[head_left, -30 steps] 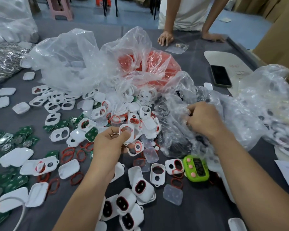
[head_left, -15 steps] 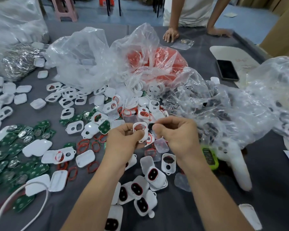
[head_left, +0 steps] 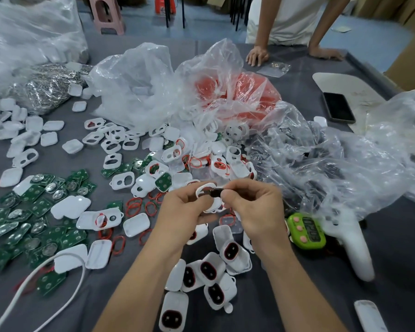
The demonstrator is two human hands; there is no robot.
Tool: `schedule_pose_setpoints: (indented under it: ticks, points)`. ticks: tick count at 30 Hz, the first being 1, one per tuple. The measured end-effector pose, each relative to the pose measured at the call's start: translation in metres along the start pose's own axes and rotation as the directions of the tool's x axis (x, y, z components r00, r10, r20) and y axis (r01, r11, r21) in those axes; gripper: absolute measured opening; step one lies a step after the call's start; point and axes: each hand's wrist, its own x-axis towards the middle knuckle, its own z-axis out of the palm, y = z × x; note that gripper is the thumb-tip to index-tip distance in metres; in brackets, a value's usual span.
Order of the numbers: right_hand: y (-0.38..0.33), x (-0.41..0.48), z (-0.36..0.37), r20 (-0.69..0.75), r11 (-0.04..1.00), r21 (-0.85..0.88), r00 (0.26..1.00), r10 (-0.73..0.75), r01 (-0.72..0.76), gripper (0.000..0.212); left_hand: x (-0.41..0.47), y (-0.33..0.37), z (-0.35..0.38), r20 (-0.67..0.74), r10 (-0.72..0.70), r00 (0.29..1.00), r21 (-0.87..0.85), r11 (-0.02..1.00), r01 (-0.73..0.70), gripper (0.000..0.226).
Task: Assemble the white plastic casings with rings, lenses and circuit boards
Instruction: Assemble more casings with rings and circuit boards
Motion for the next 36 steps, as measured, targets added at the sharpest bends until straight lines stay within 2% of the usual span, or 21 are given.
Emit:
schedule_pose_setpoints:
  ticks: [2,4,6,8,11,17,20,24,29,32,36]
  points:
    - [0.001,-0.005,-0.004,-0.027,0.988,-0.098,0.992,-0.123,0.120,0.016,0.001,0.000,-0.002,-0.024,-0.020,1.000,-0.021,1.000,0.020,0.028]
    - [0.003,-0.011,-0.008,-0.044,0.923,-0.271,0.954,-0.296,0.274,0.021,0.001,-0.001,-0.004,-0.018,-0.051,0.999,-0.020,0.999,0.051,0.026]
    - [0.005,-0.016,-0.010,-0.018,0.830,-0.385,0.895,-0.445,0.405,0.021,0.000,-0.002,-0.006,0.054,-0.075,0.996,-0.025,0.997,0.076,0.029]
    - [0.006,-0.019,-0.013,0.017,0.758,-0.435,0.846,-0.533,0.486,0.022,-0.002,-0.002,-0.006,0.144,-0.090,0.986,-0.078,0.992,0.102,0.031]
    - [0.007,-0.022,-0.015,0.015,0.724,-0.456,0.818,-0.575,0.517,0.024,-0.002,-0.001,-0.007,0.193,-0.087,0.977,-0.151,0.982,0.117,0.030]
    - [0.015,-0.030,-0.010,-0.036,0.650,-0.540,0.758,-0.652,0.534,0.016,-0.003,-0.002,-0.010,0.197,-0.045,0.979,-0.199,0.976,0.085,0.028]
    - [0.020,-0.032,-0.006,-0.050,0.660,-0.527,0.756,-0.652,0.535,0.010,-0.002,-0.005,-0.011,0.195,-0.016,0.981,-0.175,0.983,0.050,0.031]
    - [0.023,-0.033,0.000,-0.032,0.708,-0.488,0.800,-0.599,0.511,0.014,-0.001,-0.007,-0.010,0.176,0.022,0.984,-0.101,0.995,-0.005,0.035]
    - [0.023,-0.032,0.000,-0.059,0.731,-0.503,0.825,-0.562,0.462,0.021,0.001,-0.004,-0.010,0.139,-0.014,0.990,-0.177,0.983,0.039,0.025]
    - [0.021,-0.034,0.001,-0.026,0.685,-0.579,0.830,-0.558,0.442,0.018,0.003,-0.006,-0.010,0.101,-0.034,0.994,-0.182,0.982,0.053,0.024]
    - [0.018,-0.038,0.010,0.072,0.609,-0.723,0.912,-0.404,0.327,0.009,0.004,-0.012,-0.003,-0.061,-0.035,0.997,-0.021,0.999,0.034,0.028]
